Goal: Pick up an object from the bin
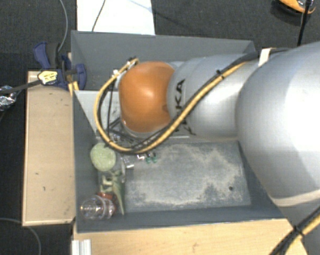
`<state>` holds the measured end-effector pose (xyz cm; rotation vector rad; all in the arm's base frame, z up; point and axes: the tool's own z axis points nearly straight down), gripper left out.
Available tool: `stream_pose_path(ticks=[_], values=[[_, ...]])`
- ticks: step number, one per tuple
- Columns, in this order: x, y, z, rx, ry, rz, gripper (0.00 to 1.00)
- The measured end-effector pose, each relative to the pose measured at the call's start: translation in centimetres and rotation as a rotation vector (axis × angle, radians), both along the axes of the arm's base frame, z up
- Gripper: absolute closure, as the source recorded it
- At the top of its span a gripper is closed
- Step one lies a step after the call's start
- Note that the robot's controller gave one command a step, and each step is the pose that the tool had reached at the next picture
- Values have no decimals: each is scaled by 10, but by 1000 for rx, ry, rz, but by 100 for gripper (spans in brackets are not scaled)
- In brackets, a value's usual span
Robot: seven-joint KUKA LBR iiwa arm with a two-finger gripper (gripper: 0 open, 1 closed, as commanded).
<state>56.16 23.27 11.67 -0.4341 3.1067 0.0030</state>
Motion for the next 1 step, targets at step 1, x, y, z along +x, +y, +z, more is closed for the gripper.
stream_pose_path(ticks=[1], values=[[17,7,-27,1,-6,222,0]])
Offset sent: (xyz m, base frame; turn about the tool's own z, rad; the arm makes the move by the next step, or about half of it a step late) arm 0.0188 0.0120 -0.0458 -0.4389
